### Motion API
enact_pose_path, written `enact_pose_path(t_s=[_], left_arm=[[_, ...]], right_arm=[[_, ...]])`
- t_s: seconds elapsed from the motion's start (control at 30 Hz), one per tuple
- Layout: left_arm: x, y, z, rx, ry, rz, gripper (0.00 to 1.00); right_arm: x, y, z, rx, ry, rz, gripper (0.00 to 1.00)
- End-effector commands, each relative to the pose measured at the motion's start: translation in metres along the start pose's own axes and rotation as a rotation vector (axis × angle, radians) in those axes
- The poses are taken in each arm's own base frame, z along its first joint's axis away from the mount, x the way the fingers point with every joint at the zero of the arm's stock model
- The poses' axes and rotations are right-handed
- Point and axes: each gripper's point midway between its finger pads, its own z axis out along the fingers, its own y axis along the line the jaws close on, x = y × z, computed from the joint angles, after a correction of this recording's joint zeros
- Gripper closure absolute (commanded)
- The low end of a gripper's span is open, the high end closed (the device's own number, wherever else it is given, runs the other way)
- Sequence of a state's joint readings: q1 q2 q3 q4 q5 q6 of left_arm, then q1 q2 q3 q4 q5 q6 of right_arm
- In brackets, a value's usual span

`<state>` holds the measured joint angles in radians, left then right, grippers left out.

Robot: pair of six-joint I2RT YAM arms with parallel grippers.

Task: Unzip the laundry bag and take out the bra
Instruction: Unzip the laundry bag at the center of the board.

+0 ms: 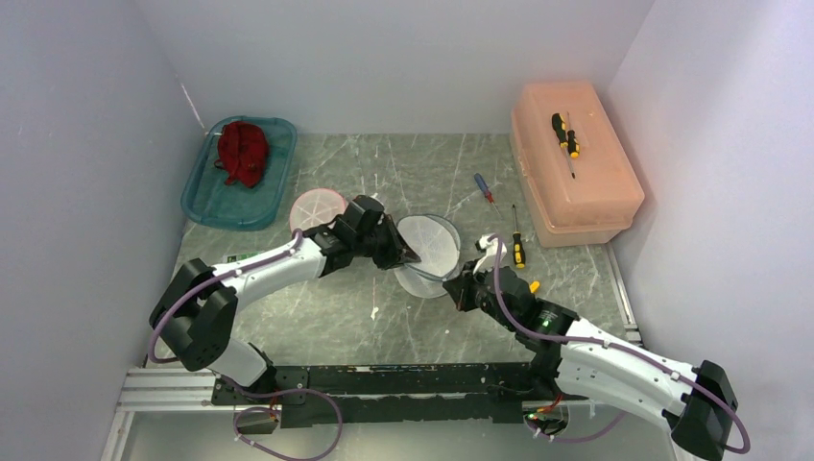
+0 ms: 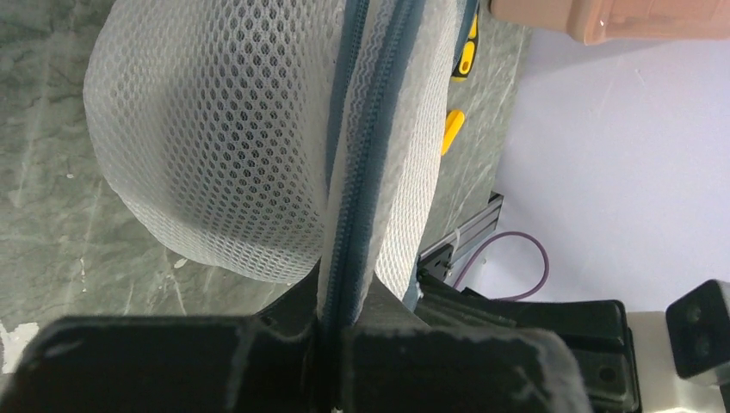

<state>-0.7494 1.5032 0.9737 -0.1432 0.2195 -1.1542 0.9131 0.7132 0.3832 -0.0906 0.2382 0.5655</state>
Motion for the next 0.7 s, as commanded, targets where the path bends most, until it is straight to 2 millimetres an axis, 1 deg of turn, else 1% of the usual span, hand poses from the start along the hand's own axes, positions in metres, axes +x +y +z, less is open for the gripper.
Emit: enact_pose_path(t_s=[0.0,0.07,0.1,0.2,0.23,0.27,0.33,0.37,0.43,0.47,0.57,0.63,0.67], left_arm=[[-0.014,-0.010,-0.015,0.080,-0.011,0.053,0.97],[-0.015,-0.014,-0.017,0.111,0.007,0.086,0.97],[-0.014,-0.017,-0.019,0.135,0.028,0.106,0.97],[-0.018,-0.023,-0.022,0.176,0.075,0.166,0.97],[-0.022,-0.028,-0.024,0.201,0.085,0.204,0.96],[-0.027,-0.039,-0.027,0.237,0.093,0.244,0.95],[-0.034,-0.046,-0.028,0.263,0.134,0.308,0.93],[-0.037,-0.050,-0.028,0.275,0.156,0.339,0.91],[-0.040,-0.051,-0.022,0.270,0.205,0.361,0.77],[-0.040,-0.048,-0.017,0.259,0.225,0.363,0.72],[-0.043,-0.037,-0.007,0.227,0.212,0.339,0.40],[-0.043,-0.033,-0.008,0.215,0.184,0.317,0.22],[-0.045,-0.030,-0.011,0.198,0.166,0.303,0.09]], right_arm=[[-0.016,-0.025,-0.006,0.153,-0.049,0.017,1.00],[-0.021,-0.028,-0.009,0.159,-0.075,0.023,1.00],[-0.024,-0.024,-0.010,0.137,-0.088,0.016,1.00],[-0.039,-0.004,-0.018,0.018,-0.142,-0.022,1.00],[-0.044,0.003,-0.021,-0.014,-0.157,-0.031,1.00],[-0.049,0.008,-0.024,-0.039,-0.164,-0.043,1.00],[-0.056,0.020,-0.028,-0.083,-0.154,-0.066,1.00],[-0.055,0.025,-0.027,-0.099,-0.133,-0.073,1.00],[-0.051,0.032,-0.023,-0.124,-0.094,-0.071,1.00],[-0.047,0.033,-0.019,-0.122,-0.074,-0.058,1.00],[-0.038,0.029,-0.009,-0.096,-0.058,-0.021,1.00],[-0.037,0.026,-0.005,-0.078,-0.058,0.004,1.00],[-0.036,0.025,-0.004,-0.067,-0.059,0.013,1.00]])
